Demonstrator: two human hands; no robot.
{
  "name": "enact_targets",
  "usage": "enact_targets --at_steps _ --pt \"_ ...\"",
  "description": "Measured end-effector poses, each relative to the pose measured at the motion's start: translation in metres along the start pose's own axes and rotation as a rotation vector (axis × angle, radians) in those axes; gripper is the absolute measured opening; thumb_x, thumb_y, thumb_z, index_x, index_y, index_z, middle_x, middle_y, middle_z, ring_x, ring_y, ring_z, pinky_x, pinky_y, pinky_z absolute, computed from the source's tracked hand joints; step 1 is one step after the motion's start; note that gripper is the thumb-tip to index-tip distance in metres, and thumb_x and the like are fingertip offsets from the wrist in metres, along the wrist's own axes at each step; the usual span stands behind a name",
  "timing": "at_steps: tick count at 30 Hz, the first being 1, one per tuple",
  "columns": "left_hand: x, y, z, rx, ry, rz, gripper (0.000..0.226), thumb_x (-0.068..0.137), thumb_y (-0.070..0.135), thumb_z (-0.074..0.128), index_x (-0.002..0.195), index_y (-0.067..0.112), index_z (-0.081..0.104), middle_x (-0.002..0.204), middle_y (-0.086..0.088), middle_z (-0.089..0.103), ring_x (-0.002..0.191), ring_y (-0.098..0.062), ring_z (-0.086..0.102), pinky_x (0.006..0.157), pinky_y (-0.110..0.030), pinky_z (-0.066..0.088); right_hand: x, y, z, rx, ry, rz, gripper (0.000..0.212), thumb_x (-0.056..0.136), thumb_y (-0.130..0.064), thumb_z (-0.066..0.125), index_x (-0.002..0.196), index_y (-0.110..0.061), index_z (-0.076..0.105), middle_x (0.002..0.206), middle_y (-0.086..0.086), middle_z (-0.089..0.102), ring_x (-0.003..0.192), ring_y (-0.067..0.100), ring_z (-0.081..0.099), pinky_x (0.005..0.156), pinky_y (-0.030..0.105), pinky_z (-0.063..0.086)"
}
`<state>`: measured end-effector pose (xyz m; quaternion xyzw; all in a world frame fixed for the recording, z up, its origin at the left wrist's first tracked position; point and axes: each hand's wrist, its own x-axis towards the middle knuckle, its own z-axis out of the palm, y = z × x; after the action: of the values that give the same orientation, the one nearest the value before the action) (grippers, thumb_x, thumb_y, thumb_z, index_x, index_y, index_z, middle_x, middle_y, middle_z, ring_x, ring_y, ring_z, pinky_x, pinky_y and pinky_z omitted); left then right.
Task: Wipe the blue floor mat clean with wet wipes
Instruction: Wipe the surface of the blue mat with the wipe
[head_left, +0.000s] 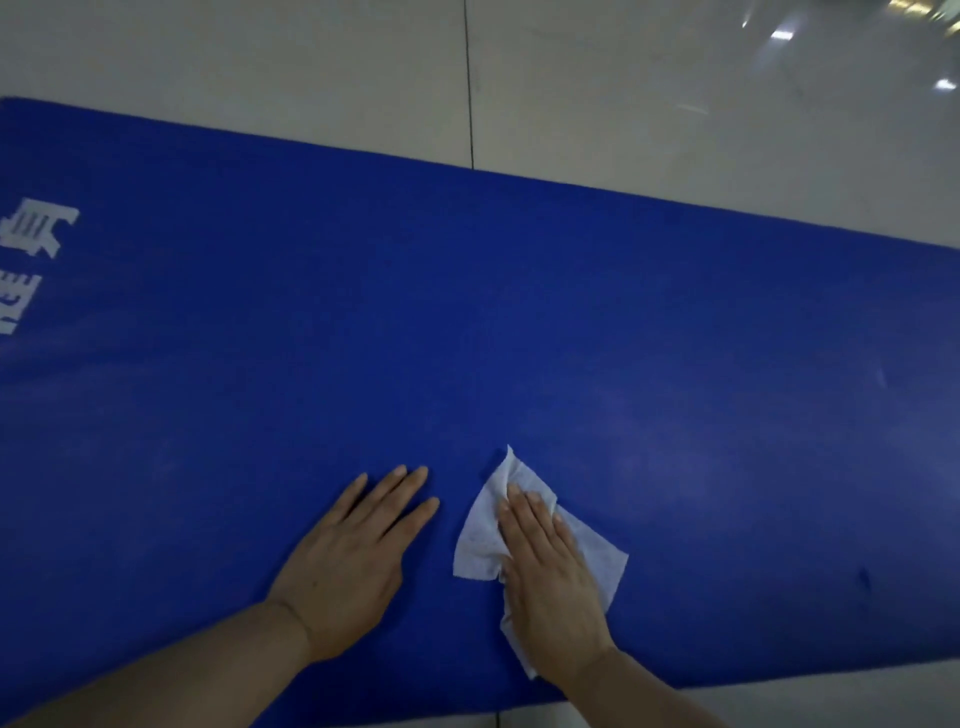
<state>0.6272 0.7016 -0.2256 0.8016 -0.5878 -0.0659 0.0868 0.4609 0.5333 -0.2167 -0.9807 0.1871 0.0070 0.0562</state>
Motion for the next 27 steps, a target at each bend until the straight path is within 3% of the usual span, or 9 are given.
enact_targets --at_steps 4,7,9,11,14,17,21,24,27 --pt "0.006 0.005 -0.006 -0.036 -0.055 -0.043 0.054 0.074 0.019 0.053 0.128 0.018 0.054 0.146 -0.007 0.043 0.137 -0.020 0.033 0.112 -0.041 0.016 0.040 0.018 -0.003 -0.004 -0.020 0.047 0.051 0.090 -0.020 0.026 0.139 -0.008 0.035 0.146 0.003 0.039 0.147 0.012 0.001 0.113 0.030 0.012" --pt "0.037 0.012 -0.014 -0.119 -0.030 -0.126 0.039 0.051 0.005 0.080 0.084 0.021 0.066 0.132 -0.011 0.055 0.130 -0.022 0.041 0.113 -0.038 0.022 0.082 0.036 -0.006 0.008 -0.055 0.161 0.059 0.103 -0.027 0.003 0.137 -0.007 0.046 0.144 0.005 0.045 0.137 0.019 0.037 0.110 0.033 0.016" --pt "0.075 0.018 -0.021 -0.177 -0.003 -0.188 0.036 0.053 0.001 0.080 0.074 0.023 0.060 0.133 -0.012 0.056 0.130 -0.024 0.046 0.113 -0.038 0.032 0.107 0.041 -0.011 0.020 -0.059 0.203 0.057 0.103 -0.032 0.011 0.135 -0.009 0.051 0.143 0.005 0.047 0.131 0.020 0.046 0.109 0.036 0.020" --pt "0.120 0.022 -0.025 -0.242 0.081 -0.261 0.033 0.069 0.001 0.071 0.095 0.021 0.065 0.144 -0.011 0.046 0.137 -0.023 0.038 0.112 -0.037 0.024 0.129 0.047 -0.011 0.022 -0.058 0.180 0.052 0.097 -0.034 0.026 0.134 -0.009 0.053 0.142 0.005 0.048 0.130 0.021 0.047 0.107 0.038 0.022" --pt "0.173 0.023 -0.018 -0.285 0.103 -0.403 0.048 0.094 0.028 0.031 0.137 0.014 0.048 0.156 -0.006 0.025 0.143 -0.015 0.017 0.118 -0.031 0.008 0.166 0.062 -0.013 -0.012 -0.038 0.124 0.056 0.093 -0.037 0.029 0.137 -0.008 0.049 0.145 0.007 0.045 0.133 0.020 0.041 0.107 0.041 0.021" --pt "0.189 0.017 -0.004 -0.205 0.051 -0.422 0.057 0.088 0.034 0.030 0.136 0.011 0.051 0.146 -0.012 0.043 0.136 -0.024 0.039 0.112 -0.038 0.024 0.202 0.081 -0.011 0.026 -0.054 -0.017 0.064 0.091 -0.040 0.017 0.147 -0.011 0.030 0.154 0.004 0.021 0.142 0.018 0.017 0.119 0.041 0.012" --pt "0.182 0.016 0.003 -0.180 0.086 -0.423 0.057 0.089 0.031 0.032 0.143 0.015 0.035 0.149 -0.008 0.039 0.139 -0.018 0.029 0.109 -0.036 0.021 0.229 0.102 -0.023 0.207 -0.073 -0.051 0.068 0.088 -0.034 0.006 0.147 -0.007 0.024 0.153 0.000 0.014 0.143 0.014 0.011 0.119 0.037 0.014" --pt "0.185 0.014 0.003 -0.179 0.065 -0.444 0.051 0.099 0.031 0.016 0.143 0.013 0.032 0.150 -0.008 0.038 0.139 -0.017 0.030 0.110 -0.035 0.021 0.229 0.111 -0.030 0.230 -0.085 0.047 0.061 0.096 -0.038 0.013 0.148 -0.009 0.024 0.155 0.004 0.022 0.144 0.023 0.023 0.116 0.048 0.019" --pt "0.188 0.011 0.001 -0.165 0.000 -0.446 0.051 0.098 0.031 0.011 0.139 0.015 0.036 0.149 -0.005 0.038 0.143 -0.015 0.021 0.113 -0.034 0.017 0.225 0.115 -0.027 0.084 -0.270 0.068 0.061 0.099 -0.052 0.011 0.145 -0.019 0.034 0.152 0.005 0.034 0.138 0.025 0.032 0.106 0.059 0.022"
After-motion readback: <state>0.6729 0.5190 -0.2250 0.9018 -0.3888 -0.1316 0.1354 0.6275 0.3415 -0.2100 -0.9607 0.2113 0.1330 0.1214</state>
